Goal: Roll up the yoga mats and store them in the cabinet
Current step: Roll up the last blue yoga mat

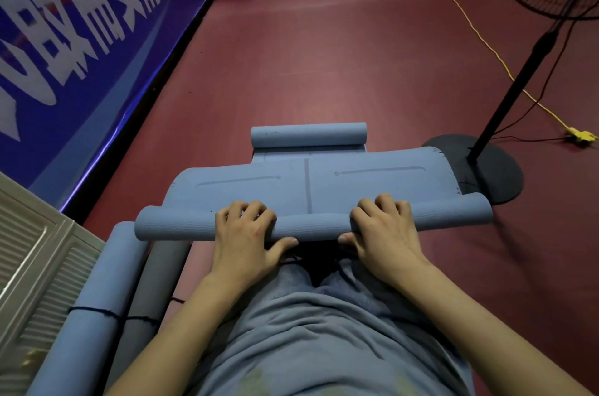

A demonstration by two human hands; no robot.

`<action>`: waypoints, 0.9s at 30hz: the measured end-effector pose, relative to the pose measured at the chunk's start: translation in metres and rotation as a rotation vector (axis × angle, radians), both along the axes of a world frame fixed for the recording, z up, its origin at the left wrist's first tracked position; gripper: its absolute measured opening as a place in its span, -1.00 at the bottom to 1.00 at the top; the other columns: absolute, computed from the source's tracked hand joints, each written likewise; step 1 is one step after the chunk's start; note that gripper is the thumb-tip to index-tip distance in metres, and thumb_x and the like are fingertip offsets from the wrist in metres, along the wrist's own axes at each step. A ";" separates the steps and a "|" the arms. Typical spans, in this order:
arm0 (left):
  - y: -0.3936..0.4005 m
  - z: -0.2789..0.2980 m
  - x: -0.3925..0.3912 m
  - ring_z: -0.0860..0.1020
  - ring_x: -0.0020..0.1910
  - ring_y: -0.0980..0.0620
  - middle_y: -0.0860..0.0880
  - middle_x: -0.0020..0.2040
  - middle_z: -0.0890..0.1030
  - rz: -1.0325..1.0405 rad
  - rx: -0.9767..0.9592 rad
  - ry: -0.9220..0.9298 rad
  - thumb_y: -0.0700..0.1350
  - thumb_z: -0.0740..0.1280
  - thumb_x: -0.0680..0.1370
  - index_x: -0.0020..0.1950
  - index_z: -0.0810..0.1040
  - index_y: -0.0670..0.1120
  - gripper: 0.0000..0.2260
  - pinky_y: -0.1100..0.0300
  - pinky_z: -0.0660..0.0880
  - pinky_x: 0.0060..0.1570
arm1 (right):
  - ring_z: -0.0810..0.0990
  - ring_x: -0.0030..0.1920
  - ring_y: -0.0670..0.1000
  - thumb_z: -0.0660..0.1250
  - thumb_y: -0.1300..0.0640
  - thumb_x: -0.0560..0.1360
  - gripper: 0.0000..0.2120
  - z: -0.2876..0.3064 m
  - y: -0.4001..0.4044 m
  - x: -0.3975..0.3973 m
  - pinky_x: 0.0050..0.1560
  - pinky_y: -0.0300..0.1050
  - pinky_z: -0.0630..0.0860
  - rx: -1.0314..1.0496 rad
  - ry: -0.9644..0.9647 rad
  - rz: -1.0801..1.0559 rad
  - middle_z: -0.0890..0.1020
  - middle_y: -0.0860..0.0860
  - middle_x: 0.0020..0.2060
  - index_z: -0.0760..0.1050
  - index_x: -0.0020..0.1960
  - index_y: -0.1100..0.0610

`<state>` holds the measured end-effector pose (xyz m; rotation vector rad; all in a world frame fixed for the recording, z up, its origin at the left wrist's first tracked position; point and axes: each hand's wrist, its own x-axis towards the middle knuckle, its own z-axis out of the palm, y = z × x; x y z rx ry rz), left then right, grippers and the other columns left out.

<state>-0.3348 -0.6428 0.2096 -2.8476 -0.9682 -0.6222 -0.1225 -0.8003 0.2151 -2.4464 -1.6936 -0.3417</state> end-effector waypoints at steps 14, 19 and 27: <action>0.048 0.020 0.025 0.53 -0.04 -0.13 -0.05 -0.16 0.61 -0.103 -0.130 0.264 0.39 -0.16 0.52 -0.16 0.54 -0.03 -0.35 0.03 0.27 -0.18 | 0.43 0.09 0.10 0.05 -0.20 0.68 -0.57 0.017 0.022 0.027 0.11 0.03 0.36 -0.142 0.262 -0.012 0.64 0.01 -0.01 0.54 -0.05 0.06; 0.057 0.033 0.034 0.52 -0.10 -0.10 0.00 -0.22 0.53 -0.033 -0.329 0.360 0.40 0.00 0.63 -0.25 0.47 -0.02 -0.42 0.03 0.30 -0.24 | 0.41 0.05 0.09 -0.12 -0.27 0.64 -0.49 0.028 0.023 0.029 0.00 0.01 0.25 -0.166 0.302 -0.037 0.56 0.00 -0.13 0.45 -0.07 0.02; 0.030 0.045 0.017 0.50 -0.27 -0.08 -0.05 -0.38 0.50 -0.075 -0.505 0.389 0.37 0.10 0.63 -0.26 0.43 -0.17 -0.38 0.03 0.40 -0.25 | 0.46 -0.11 0.14 0.02 -0.24 0.66 -0.68 0.029 -0.015 0.022 -0.10 0.03 0.24 -0.133 0.404 0.038 0.48 -0.02 -0.17 0.34 0.03 -0.01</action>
